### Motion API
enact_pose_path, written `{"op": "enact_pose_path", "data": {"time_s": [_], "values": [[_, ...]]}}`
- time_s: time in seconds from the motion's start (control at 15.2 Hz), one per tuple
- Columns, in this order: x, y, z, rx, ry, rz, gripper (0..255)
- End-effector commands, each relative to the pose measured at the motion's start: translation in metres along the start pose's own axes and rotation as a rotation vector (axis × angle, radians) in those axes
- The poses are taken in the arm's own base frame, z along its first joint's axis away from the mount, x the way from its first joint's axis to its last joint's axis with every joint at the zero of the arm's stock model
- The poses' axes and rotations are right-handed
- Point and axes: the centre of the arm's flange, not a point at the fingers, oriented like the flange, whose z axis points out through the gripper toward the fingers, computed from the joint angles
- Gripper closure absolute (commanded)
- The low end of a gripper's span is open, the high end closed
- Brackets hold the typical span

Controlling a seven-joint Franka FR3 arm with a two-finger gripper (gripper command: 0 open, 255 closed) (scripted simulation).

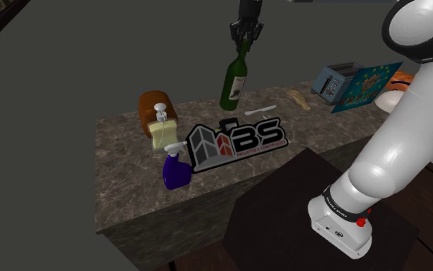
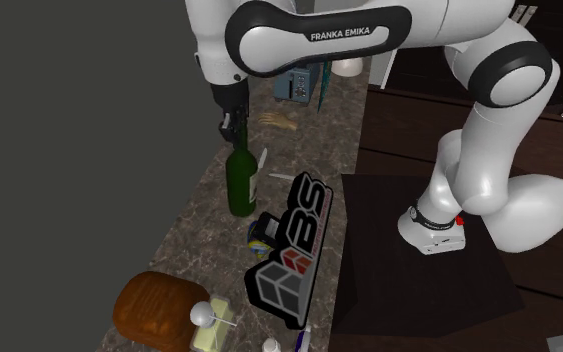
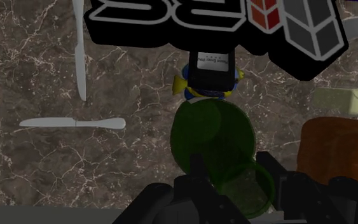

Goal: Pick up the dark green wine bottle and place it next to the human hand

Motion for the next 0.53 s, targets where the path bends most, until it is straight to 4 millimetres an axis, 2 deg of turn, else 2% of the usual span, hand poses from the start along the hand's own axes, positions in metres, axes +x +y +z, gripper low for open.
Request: {"op": "enact_pose_path", "data": {"time_s": [0.0, 0.46], "values": [[-0.006, 0.027, -0.002, 0.0, 0.0, -0.001, 255], [-0.034, 0.114, -0.004, 0.0, 0.0, -0.001, 255]]}}
